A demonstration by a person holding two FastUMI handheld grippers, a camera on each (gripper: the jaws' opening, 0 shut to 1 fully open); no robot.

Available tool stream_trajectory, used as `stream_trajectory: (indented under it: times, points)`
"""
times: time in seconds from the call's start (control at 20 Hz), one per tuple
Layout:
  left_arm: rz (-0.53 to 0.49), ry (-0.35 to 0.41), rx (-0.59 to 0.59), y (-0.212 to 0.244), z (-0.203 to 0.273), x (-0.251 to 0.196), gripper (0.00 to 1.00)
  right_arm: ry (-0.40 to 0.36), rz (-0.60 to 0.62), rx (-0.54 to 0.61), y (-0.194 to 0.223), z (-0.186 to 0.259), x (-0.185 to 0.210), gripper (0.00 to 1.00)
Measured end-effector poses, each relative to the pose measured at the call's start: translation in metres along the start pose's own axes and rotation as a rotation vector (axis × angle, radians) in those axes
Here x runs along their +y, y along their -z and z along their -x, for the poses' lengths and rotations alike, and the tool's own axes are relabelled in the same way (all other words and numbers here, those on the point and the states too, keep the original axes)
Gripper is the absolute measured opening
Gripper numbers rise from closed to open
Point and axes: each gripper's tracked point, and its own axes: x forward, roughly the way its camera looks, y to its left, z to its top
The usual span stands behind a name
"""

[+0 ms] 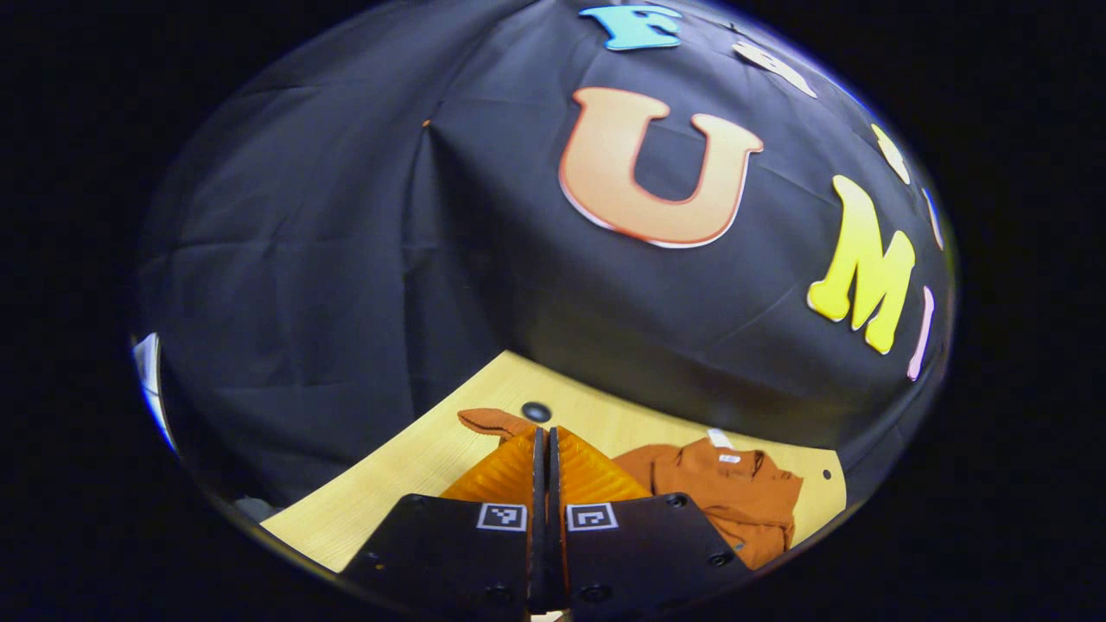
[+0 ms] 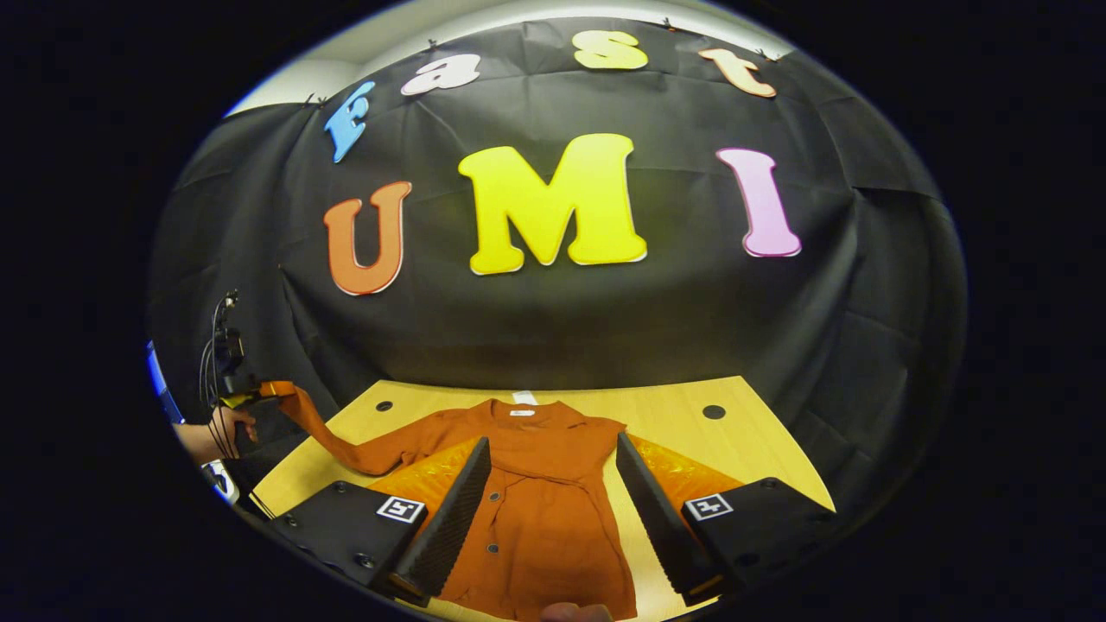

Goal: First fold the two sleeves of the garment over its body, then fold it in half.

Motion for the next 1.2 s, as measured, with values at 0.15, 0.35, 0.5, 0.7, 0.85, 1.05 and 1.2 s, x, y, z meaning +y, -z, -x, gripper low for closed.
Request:
stream_trajectory:
  times: [0.15,0.35,0.5,0.7,0.85,1.05,1.2]
  points:
    - [-0.062,0.071,-0.011,-0.029,-0.023,-0.053,0.02,0.051,-0.039,-0.016,-0.002,0.01,-0.028,0.93]
    - [-0.16,0.181,-0.044,-0.059,-0.047,-0.132,0.03,0.124,-0.078,-0.029,0.001,0.024,-0.066,0.93]
    - [-0.256,0.266,-0.062,-0.067,-0.056,-0.192,0.03,0.182,-0.116,-0.024,0.006,0.036,-0.097,0.93]
    - [-0.418,0.389,-0.075,-0.045,-0.057,-0.291,0.02,0.249,-0.148,-0.011,0.015,0.048,-0.13,0.93]
    - [-0.463,0.438,-0.027,-0.002,-0.057,-0.348,0.03,0.283,-0.148,-0.007,0.016,0.056,-0.147,0.93]
    - [-0.472,0.489,0.113,0.081,-0.065,-0.409,0.03,0.338,-0.135,0.011,0.021,0.072,-0.173,0.93]
    - [-0.517,0.515,0.193,0.133,-0.071,-0.44,0.03,0.403,-0.136,0.029,0.029,0.091,-0.197,0.93]
